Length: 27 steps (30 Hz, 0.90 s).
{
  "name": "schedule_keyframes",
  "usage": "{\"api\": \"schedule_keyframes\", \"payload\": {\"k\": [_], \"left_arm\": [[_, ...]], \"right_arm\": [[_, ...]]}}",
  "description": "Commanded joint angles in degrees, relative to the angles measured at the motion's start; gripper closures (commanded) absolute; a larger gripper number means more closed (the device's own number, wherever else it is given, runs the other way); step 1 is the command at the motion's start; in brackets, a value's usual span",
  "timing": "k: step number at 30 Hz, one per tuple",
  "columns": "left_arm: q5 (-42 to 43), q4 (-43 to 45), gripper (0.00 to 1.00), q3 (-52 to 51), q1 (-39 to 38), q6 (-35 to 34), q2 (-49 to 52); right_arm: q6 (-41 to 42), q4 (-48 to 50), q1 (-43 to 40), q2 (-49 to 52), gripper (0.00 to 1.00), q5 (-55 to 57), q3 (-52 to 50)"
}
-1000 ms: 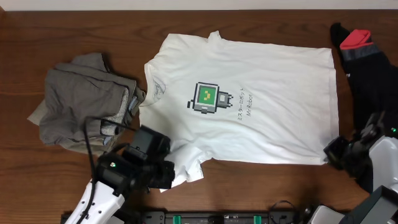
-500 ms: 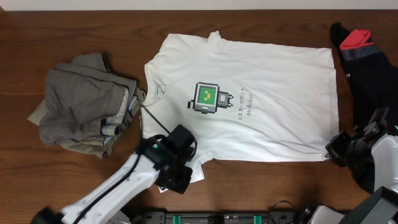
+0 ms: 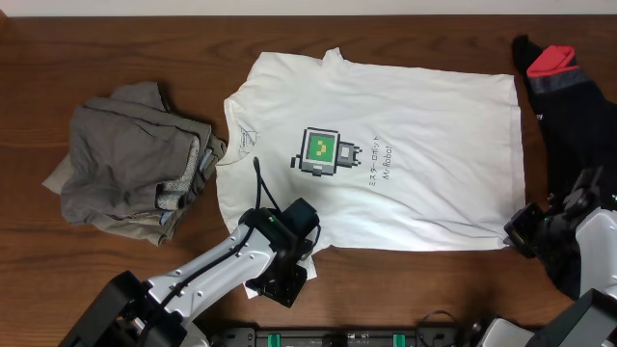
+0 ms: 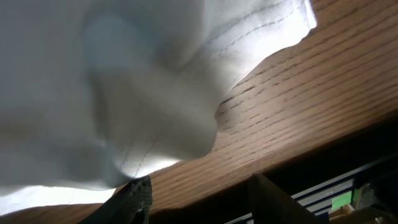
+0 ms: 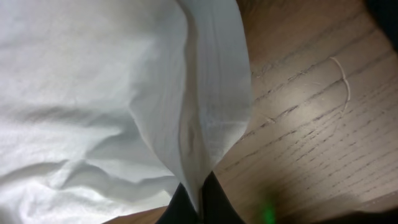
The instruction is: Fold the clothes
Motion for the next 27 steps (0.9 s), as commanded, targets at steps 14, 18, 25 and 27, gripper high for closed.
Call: {"api": "schedule_keyframes", "payload": {"k": [14,18,25,27], "left_arm": [[-6.8,1.2,0.37,6.0,-0.2,-4.2,4.0],[-5.2,1.4,0.37,6.0,-0.2,-4.4,7.5],[-5.1,3.2,0.60,6.0,-0.2,-5.3,9.0],[-7.0,3.9,0.79,6.0,-0.2,-7.1,9.0]], "right_arm": [[-1.8,0.2,-0.4,0.0,0.99,-3.5,0.9],[-1.8,0.2,-0.4,0.0,0.99,-3.9,0.9],[-2.0,0.1,-0.4,0.0,0.99,-4.2,0.9],[-2.0,0.2,-0.4,0.0,0.99,-4.3,0.9]]}}
